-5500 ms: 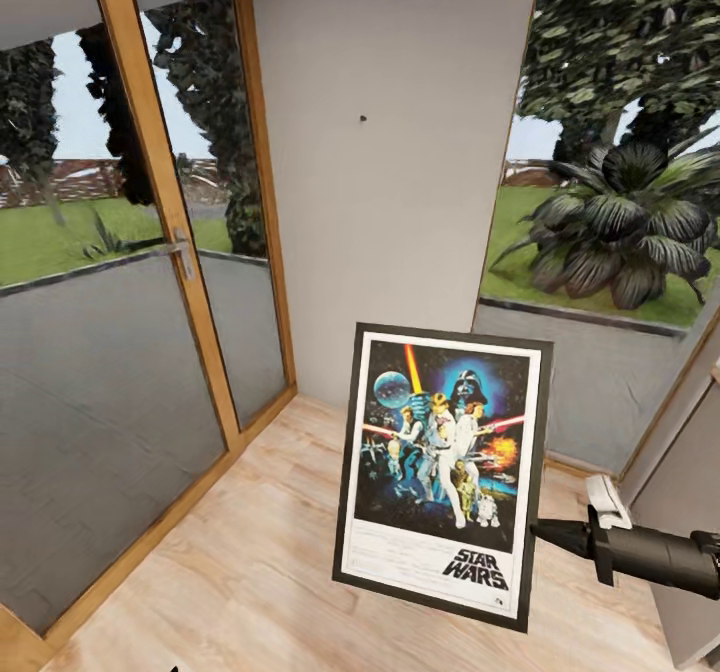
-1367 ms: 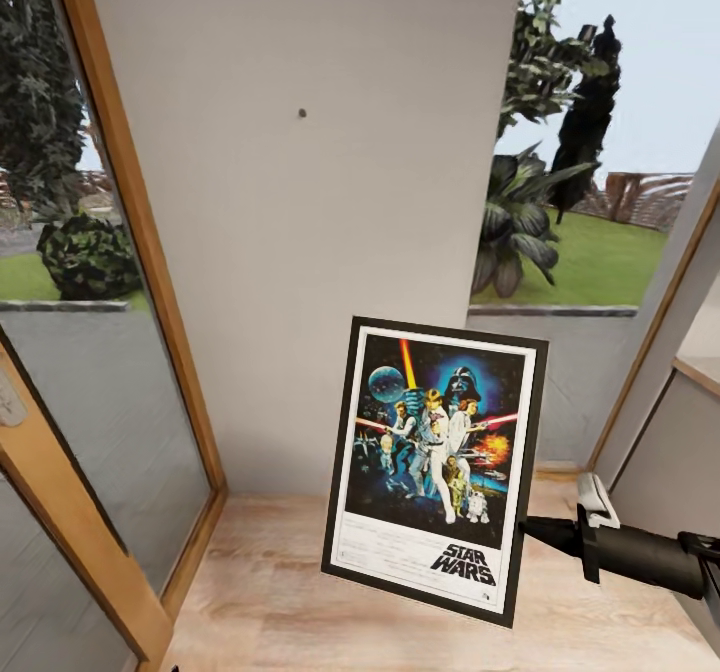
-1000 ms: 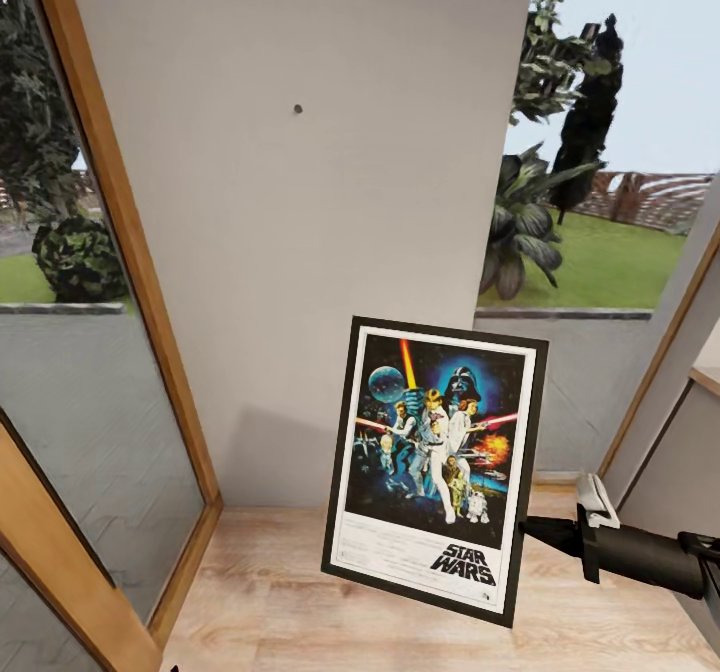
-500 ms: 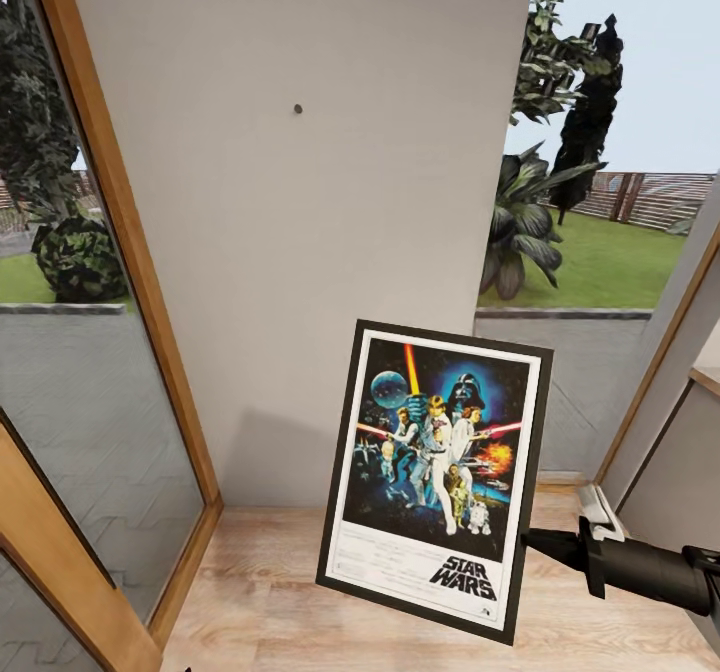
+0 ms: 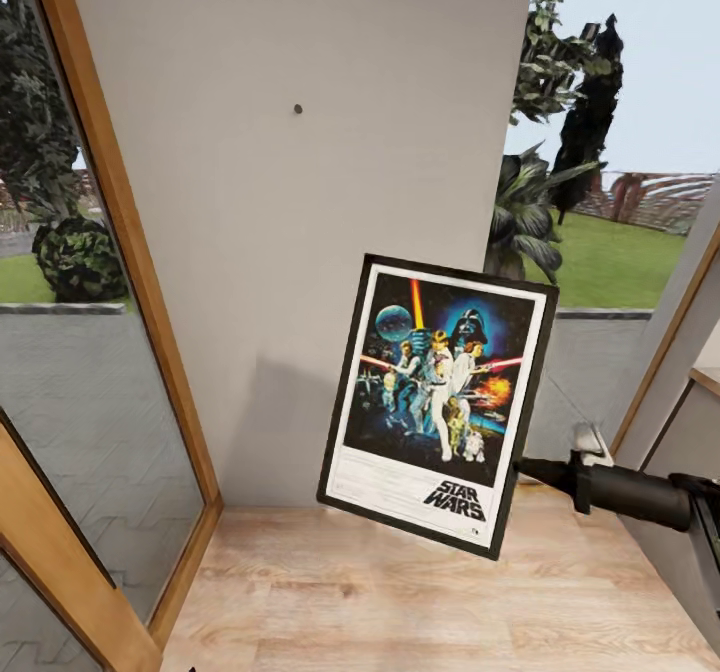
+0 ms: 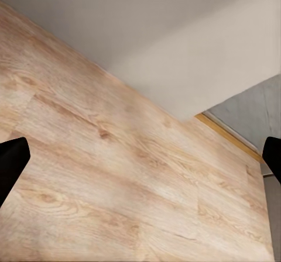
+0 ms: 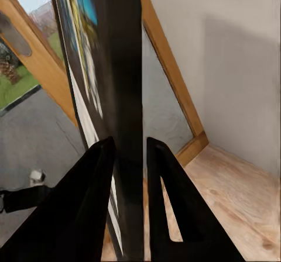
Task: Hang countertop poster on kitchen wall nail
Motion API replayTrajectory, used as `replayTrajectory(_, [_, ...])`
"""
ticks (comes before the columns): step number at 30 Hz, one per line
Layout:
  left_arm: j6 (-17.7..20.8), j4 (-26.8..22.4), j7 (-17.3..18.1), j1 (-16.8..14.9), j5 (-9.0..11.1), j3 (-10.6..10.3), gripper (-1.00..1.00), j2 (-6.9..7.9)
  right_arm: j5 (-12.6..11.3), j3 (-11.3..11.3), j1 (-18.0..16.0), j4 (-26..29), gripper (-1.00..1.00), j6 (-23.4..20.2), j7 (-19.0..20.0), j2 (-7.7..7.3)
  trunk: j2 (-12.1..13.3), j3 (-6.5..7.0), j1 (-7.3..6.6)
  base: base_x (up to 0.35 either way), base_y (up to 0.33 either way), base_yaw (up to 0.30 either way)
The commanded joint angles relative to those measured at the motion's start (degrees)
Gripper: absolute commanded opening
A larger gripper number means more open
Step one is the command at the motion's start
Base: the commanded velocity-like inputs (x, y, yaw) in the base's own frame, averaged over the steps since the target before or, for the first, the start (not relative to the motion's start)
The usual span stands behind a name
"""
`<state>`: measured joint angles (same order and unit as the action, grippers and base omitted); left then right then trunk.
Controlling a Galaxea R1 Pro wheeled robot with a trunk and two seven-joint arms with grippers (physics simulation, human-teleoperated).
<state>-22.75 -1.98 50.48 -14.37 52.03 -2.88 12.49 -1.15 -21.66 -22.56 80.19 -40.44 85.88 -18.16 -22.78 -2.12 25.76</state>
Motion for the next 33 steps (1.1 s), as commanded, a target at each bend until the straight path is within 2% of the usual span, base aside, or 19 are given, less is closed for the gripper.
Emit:
replayTrajectory(1, [-0.28, 0.04, 0.14, -0.05, 0.27, -0.29, 1.00, 0.01, -0.11, 0.01, -0.60, 0.00, -1.00, -1.40, 0.21, -0.02, -0.15, -0.15, 0.03, 0.000, 0.000, 0.000])
replayTrajectory(4, [-0.28, 0.04, 0.14, -0.05, 0.27, -0.29, 1.00, 0.00, -0.09, 0.04, -3.30, 0.07, -1.00, -2.94, 0.19, -0.08, -0.15, -0.15, 0.03, 0.000, 0.000, 0.000])
replayTrajectory(8, [-0.28, 0.04, 0.14, -0.05, 0.27, -0.29, 1.00, 0.00, 0.12, 0.43, -11.05, 0.13, -1.00, -4.52, 0.17, -0.05, -0.15, -0.15, 0.03, 0.000, 0.000, 0.000])
replayTrajectory(10, [-0.28, 0.04, 0.14, -0.05, 0.27, -0.29, 1.00, -0.01, 0.36, 3.46, -16.24, 0.14, -1.00, -7.15, 0.08, -0.11, -0.15, -0.15, 0.03, 0.000, 0.000, 0.000])
replayTrajectory(12, [-0.28, 0.04, 0.14, -0.05, 0.27, -0.29, 1.00, -0.01, 0.42, 5.07, -18.23, 0.14, -1.00, -7.96, 0.05, -0.15, -0.15, -0.15, 0.03, 0.000, 0.000, 0.000])
replayTrajectory(13, [-0.28, 0.04, 0.14, -0.05, 0.27, -0.29, 1.00, -0.01, 0.51, 7.01, -21.09, 0.12, -1.00, -8.75, -0.02, -0.18, -0.15, -0.15, 0.03, 0.000, 0.000, 0.000])
replayTrajectory(19, [-0.28, 0.02, 0.14, -0.05, 0.27, -0.29, 1.00, -0.01, 2.60, 10.68, -28.24, -0.03, -1.00, -10.27, -0.08, -0.13, -0.15, -0.15, 0.03, 0.000, 0.000, 0.000])
replayTrajectory(20, [-0.28, 0.03, 0.14, -0.05, 0.27, -0.29, 1.00, -0.01, 3.90, 11.73, -31.10, -0.14, -1.00, -12.86, -0.09, -0.13, -0.15, -0.15, 0.03, 0.000, 0.000, 0.000])
replayTrajectory(22, [-0.28, 0.04, 0.14, -0.05, 0.27, -0.29, 1.00, -0.01, 4.82, 12.66, -33.93, -0.25, -1.00, -14.73, -0.09, -0.09, -0.15, -0.15, 0.03, 0.000, 0.000, 0.000])
replayTrajectory(24, [-0.28, 0.04, 0.15, -0.05, 0.27, -0.29, 1.00, -0.01, 5.52, 17.06, -39.68, -0.88, -1.00, -16.09, -0.55, 0.00, -0.15, -0.15, 0.03, 0.000, 0.000, 0.000])
replayTrajectory(25, [-0.28, 0.04, 0.15, -0.05, 0.27, -0.29, 1.00, -0.01, 5.60, 17.95, -40.74, -1.15, -1.00, -16.23, -0.96, 0.01, -0.15, -0.15, 0.03, 0.000, 0.000, 0.000])
replayTrajectory(26, [-0.28, -0.01, 0.19, -0.05, 0.27, -0.29, 1.00, -0.01, 5.74, 20.86, -45.14, -3.20, -1.00, -16.65, -3.81, 0.31, -0.15, -0.15, 0.03, 0.000, 0.000, 0.000])
replayTrajectory(30, [-0.28, -0.04, 0.21, -0.05, 0.27, -0.35, 1.00, -0.01, 5.79, 23.86, -49.76, -6.44, -1.00, -16.82, -5.31, 1.19, -0.15, -0.15, 0.03, 0.000, 0.000, 0.000])
replayTrajectory(32, [-0.28, -0.04, 0.22, -0.05, 0.27, -0.35, 1.00, -0.01, 5.82, 26.08, -51.51, -7.40, -1.00, -16.86, -5.59, 1.90, -0.15, -0.15, 0.03, 0.000, 0.000, 0.000])
replayTrajectory(33, [-0.28, -0.04, 0.22, -0.05, 0.27, -0.35, 1.00, -0.01, 5.83, 26.47, -51.86, -7.63, -1.00, -16.88, -5.64, 2.11, -0.15, -0.15, 0.03, 0.000, 0.000, 0.000])
